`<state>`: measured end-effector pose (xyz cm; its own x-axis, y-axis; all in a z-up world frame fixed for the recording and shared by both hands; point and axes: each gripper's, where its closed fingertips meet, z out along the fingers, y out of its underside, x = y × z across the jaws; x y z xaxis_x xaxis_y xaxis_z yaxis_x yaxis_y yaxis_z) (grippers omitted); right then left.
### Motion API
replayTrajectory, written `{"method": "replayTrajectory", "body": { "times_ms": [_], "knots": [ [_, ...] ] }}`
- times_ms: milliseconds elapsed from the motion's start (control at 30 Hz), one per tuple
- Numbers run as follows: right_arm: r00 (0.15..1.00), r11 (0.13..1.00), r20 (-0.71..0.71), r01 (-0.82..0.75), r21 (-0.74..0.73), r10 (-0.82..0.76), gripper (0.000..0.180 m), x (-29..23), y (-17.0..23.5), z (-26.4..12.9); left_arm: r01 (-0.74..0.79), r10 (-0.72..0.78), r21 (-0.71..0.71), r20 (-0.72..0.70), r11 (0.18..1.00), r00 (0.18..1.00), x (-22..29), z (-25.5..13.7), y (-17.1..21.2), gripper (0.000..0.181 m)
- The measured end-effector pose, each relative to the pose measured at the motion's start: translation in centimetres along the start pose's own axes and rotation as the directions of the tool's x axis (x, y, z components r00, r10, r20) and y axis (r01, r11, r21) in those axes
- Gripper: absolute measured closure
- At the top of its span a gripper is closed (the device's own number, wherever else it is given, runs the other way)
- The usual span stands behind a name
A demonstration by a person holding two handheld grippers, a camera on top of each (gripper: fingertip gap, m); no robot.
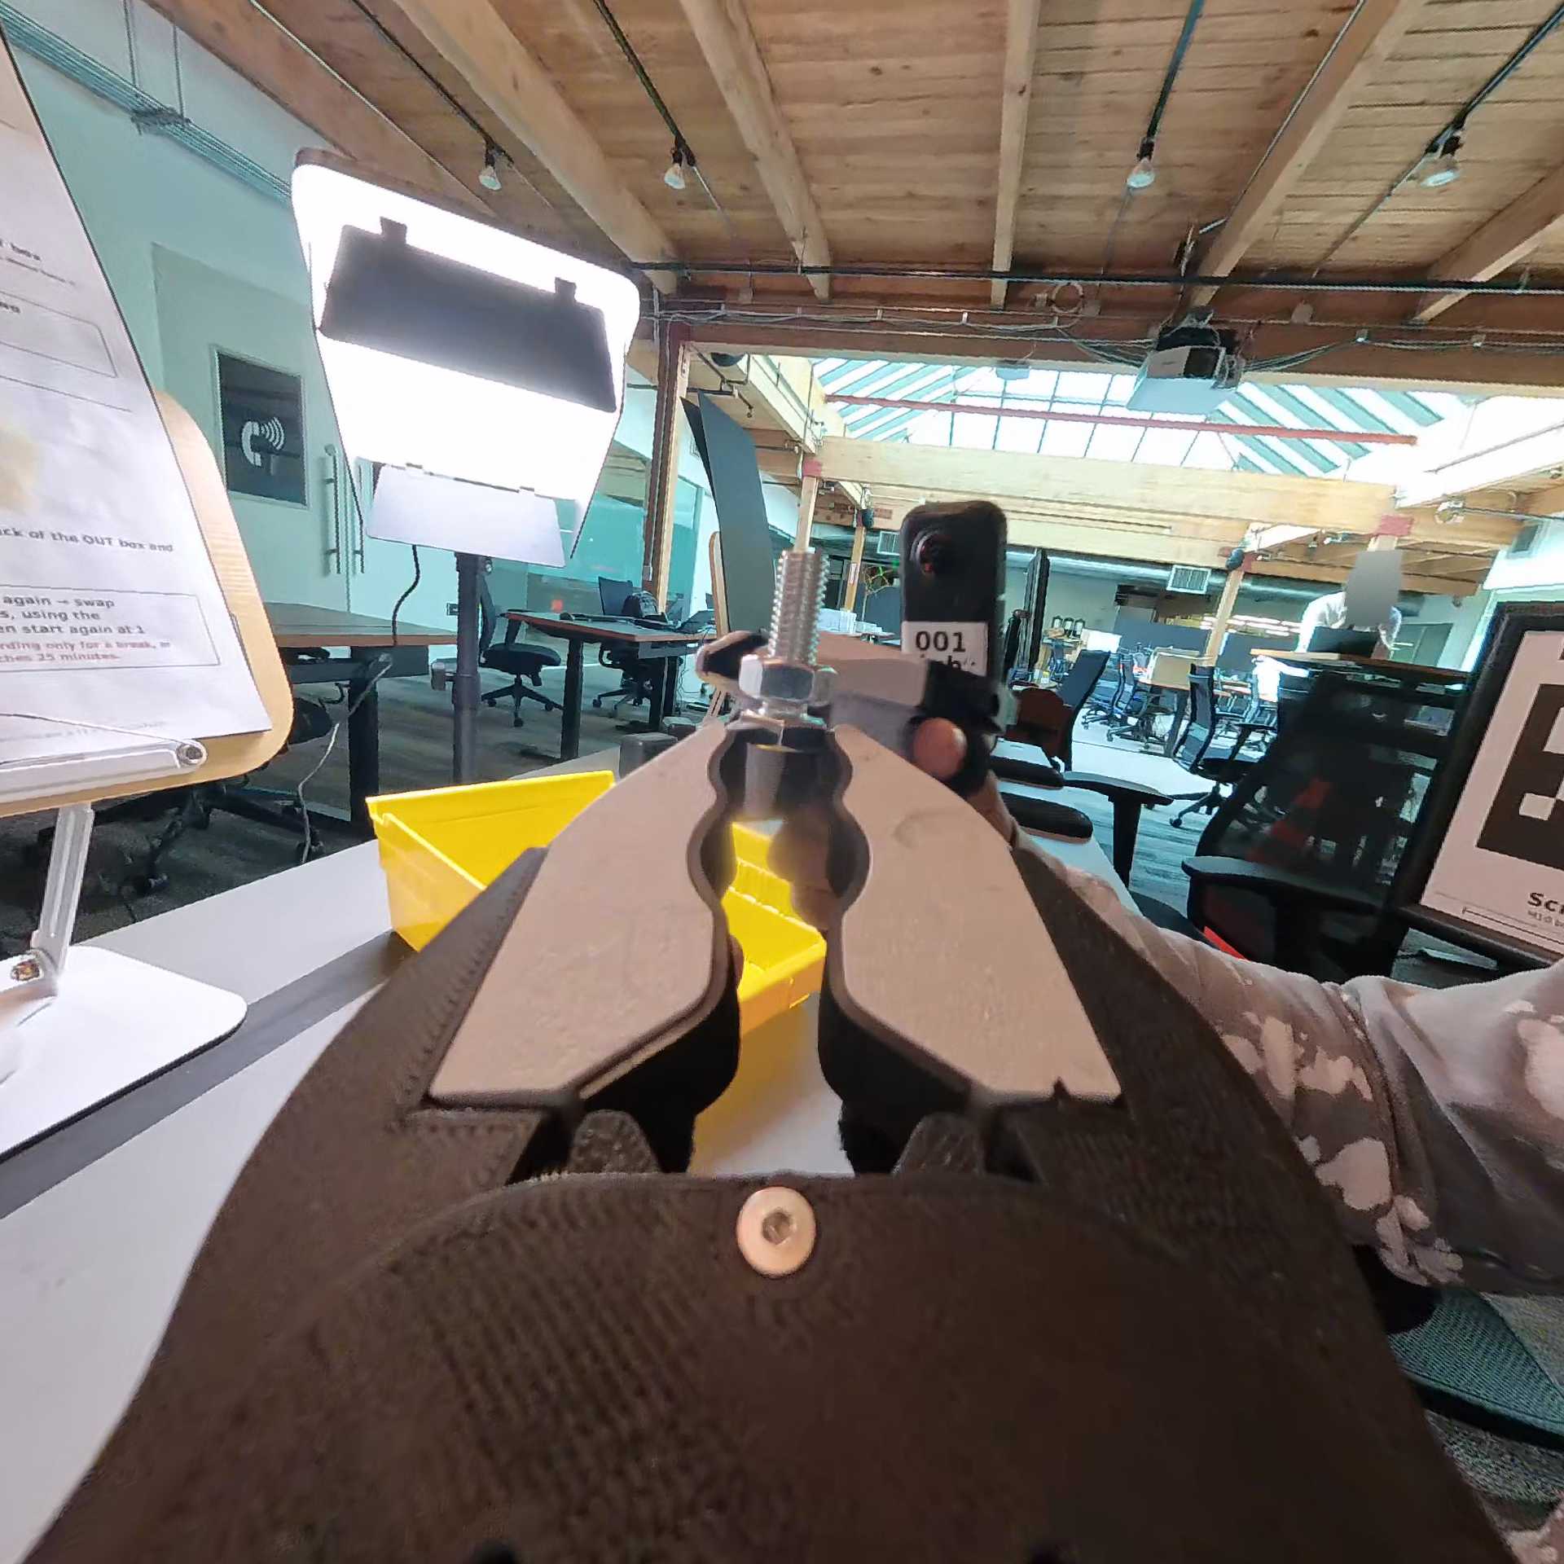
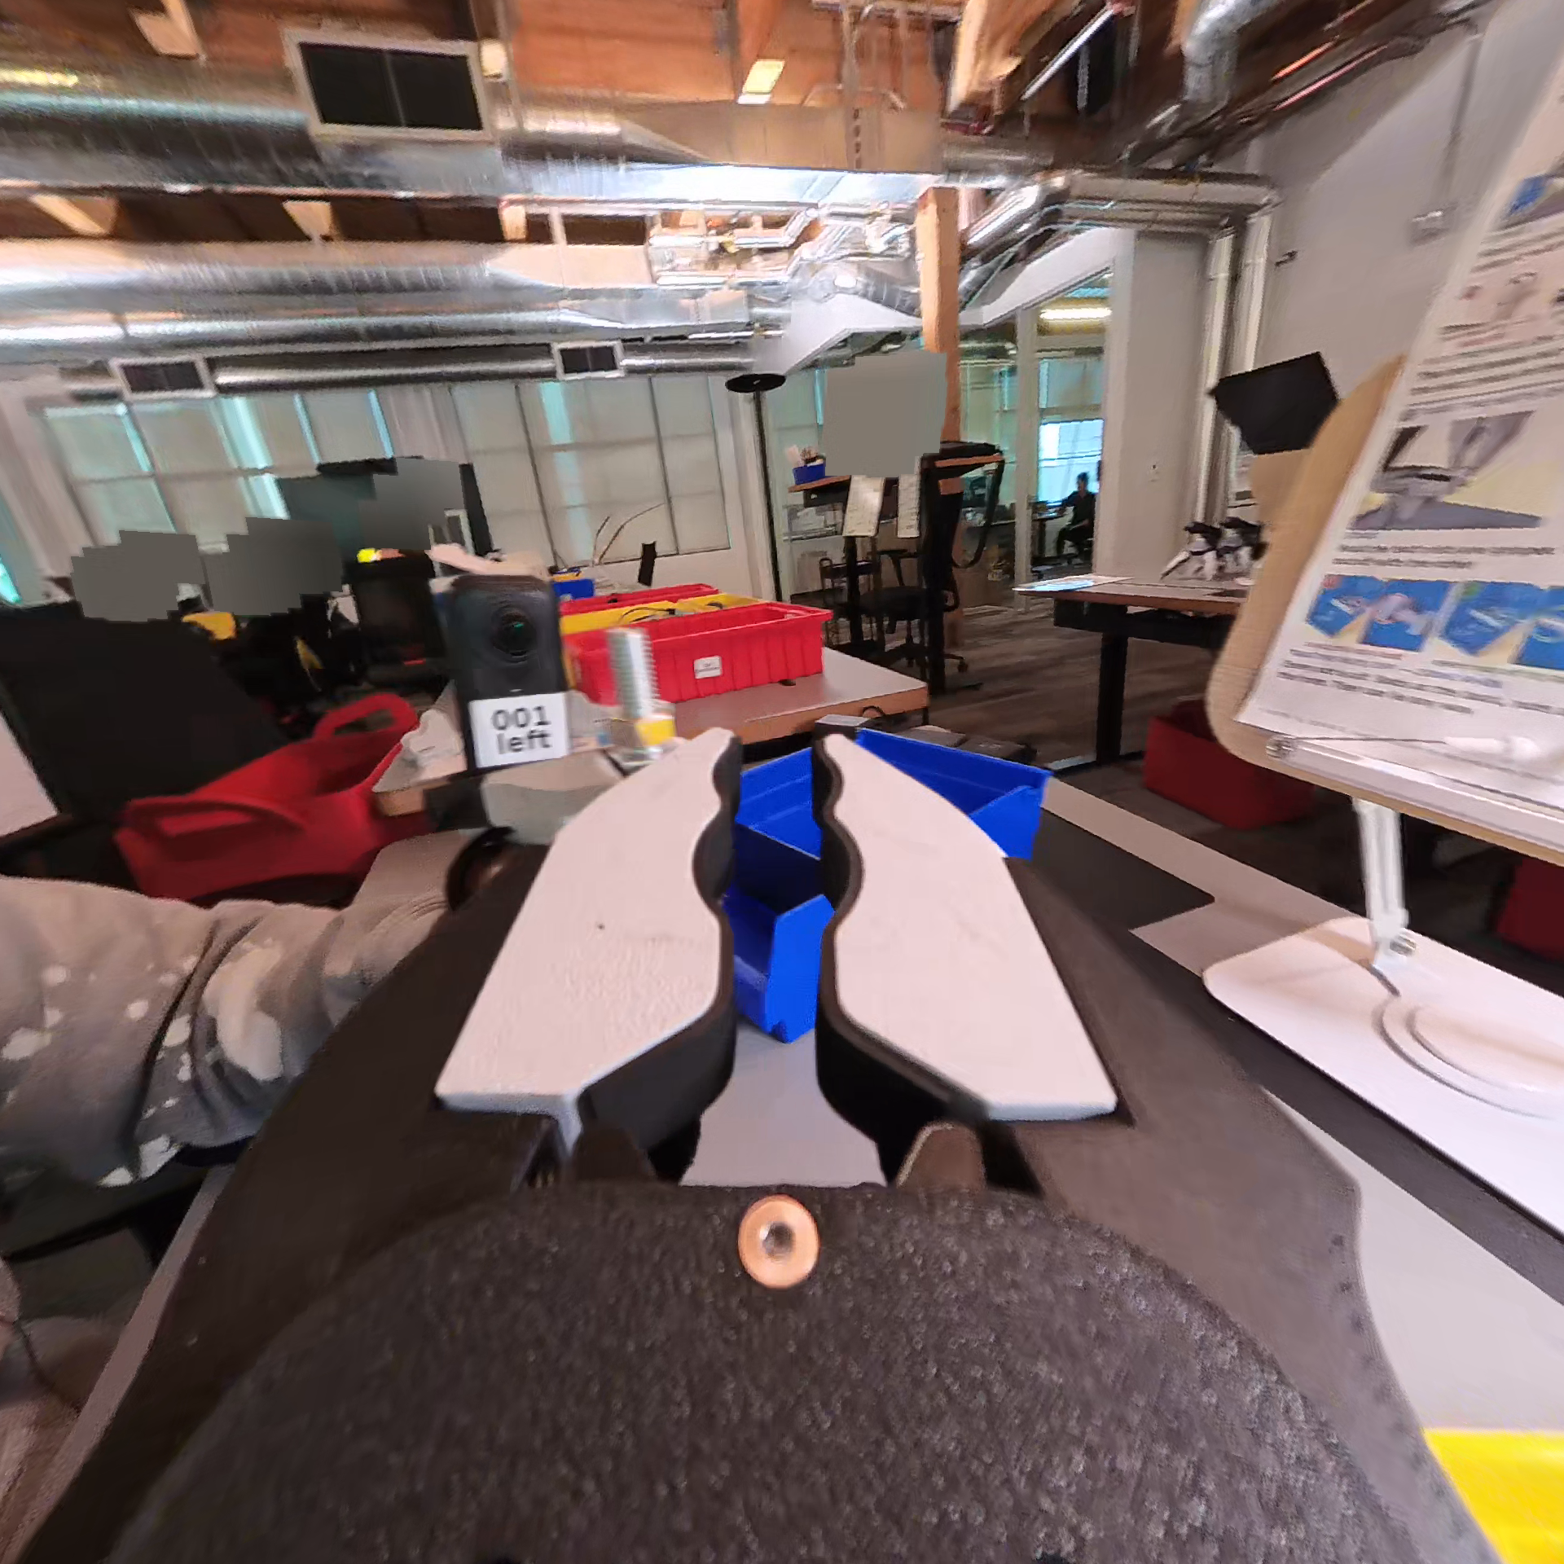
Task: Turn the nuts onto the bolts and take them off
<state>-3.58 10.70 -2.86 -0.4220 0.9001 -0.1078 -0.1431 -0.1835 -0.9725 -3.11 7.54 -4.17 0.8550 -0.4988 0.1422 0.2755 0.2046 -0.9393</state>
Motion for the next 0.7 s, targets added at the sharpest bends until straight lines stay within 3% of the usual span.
{"method": "replayTrajectory", "body": {
  "times_ms": [200, 233, 267, 333, 500, 633, 667, 700],
  "knots": [
    [0.997, 0.997, 0.064, 0.051, -0.063, -0.047, 0.143, -2.4, 1.2, 1.7, -0.003, 0.003, -0.016, 0.001, 1.0, 1.0, 0.2, 0.2, 0.7, 0.163],
    [0.998, 0.998, 0.05, 0.047, -0.052, -0.044, 0.15, -2.0, 1.0, 1.5, 0.005, -0.005, -0.007, 0.003, 1.0, 1.0, 0.1, 0.2, 0.5, 0.163],
    [0.999, 0.999, -0.024, 0.033, -0.031, -0.034, 0.173, -0.7, 0.6, 1.1, 0.015, -0.014, 0.013, -0.019, 1.0, 1.0, 0.2, -0.1, 0.0, 0.163],
    [0.998, 1.0, -0.062, 0.022, 0.0, -0.022, 0.174, 0.5, -0.1, 0.2, 0.01, -0.009, 0.014, -0.014, 1.0, 1.0, 0.1, -0.2, -0.3, 0.163],
    [0.999, 0.999, 0.034, 0.033, -0.029, -0.032, 0.152, -1.9, 0.2, 1.0, 0.015, -0.015, -0.003, 0.007, 1.0, 1.0, -0.2, 0.0, 0.3, 0.163],
    [0.998, 0.998, 0.039, 0.042, -0.057, -0.039, 0.146, -2.4, 1.0, 2.0, 0.016, -0.016, -0.015, 0.013, 1.0, 1.0, -0.2, 0.2, 0.7, 0.163],
    [0.999, 0.998, 0.038, 0.033, -0.049, -0.031, 0.151, -2.2, 0.9, 1.8, 0.019, -0.019, -0.007, 0.015, 1.0, 1.0, -0.3, 0.1, 0.5, 0.164],
    [1.0, 0.999, -0.022, 0.021, -0.034, -0.022, 0.173, -1.1, 0.5, 1.4, 0.029, -0.029, 0.014, -0.006, 0.999, 1.0, -0.2, -0.1, 0.1, 0.164]
  ]
}}
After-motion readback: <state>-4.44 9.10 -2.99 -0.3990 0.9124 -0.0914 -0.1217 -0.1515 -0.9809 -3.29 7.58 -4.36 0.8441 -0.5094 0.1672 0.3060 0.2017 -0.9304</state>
